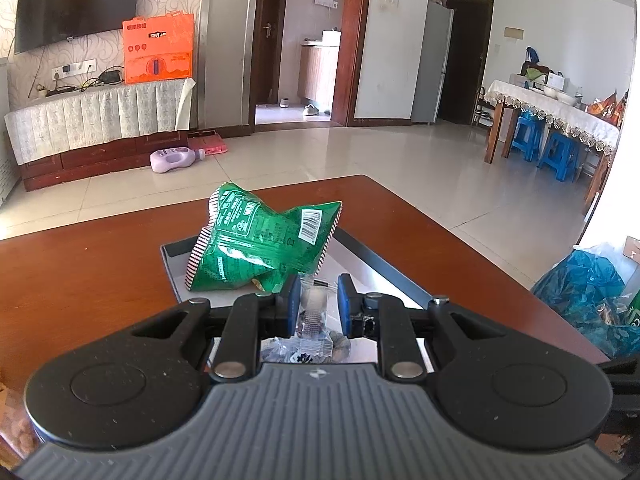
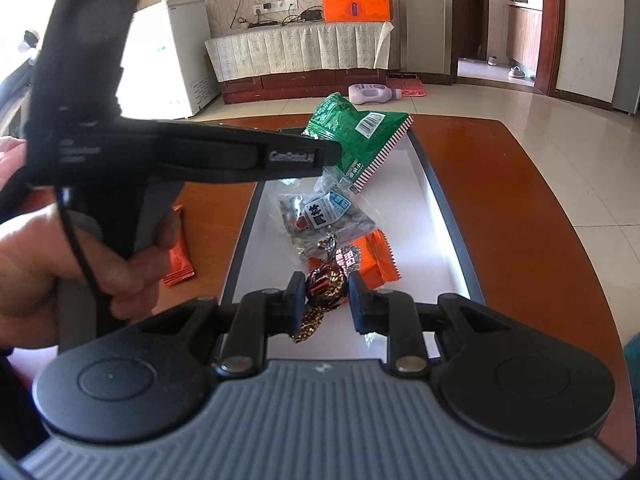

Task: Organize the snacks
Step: 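Carry the clear candy and gold chocolate over the tray with both tools, then open the left tool to drop the clear candy into the tray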

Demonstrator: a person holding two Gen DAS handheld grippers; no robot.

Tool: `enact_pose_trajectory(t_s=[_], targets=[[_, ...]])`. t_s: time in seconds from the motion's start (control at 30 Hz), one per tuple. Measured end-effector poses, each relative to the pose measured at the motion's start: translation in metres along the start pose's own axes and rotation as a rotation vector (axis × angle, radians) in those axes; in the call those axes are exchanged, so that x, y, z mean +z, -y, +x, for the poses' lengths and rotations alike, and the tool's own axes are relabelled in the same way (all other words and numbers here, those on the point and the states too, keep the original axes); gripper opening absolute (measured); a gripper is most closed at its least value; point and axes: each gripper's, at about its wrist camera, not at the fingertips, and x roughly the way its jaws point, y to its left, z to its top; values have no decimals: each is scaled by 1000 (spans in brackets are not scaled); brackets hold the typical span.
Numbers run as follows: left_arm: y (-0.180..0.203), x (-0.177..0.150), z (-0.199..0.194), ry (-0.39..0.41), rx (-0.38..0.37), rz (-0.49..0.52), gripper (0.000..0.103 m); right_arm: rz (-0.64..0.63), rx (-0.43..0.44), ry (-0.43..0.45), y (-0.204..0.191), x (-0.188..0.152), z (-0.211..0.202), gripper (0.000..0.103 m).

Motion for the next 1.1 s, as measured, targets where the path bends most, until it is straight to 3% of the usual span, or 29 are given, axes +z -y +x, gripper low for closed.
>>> enact_pose_trajectory(t_s=[0.67,0.77,0.83,0.9,1.1], targets=[[2,2,61,-71,0,39,25,2,8,-15,5,-1,5,26],[0,1,67,-81,-7,35,38,9,4,-17,7,-2,5,26],[0,2,67,-76,-14,42,62,15,0,-18,9,-2,6,26],[4,2,62,-47,-1,64,72,24,-5,-20,11,-2,7,26],[9,4,48,-6,3,103,75,45,-15,-28,10,-1,12,26]])
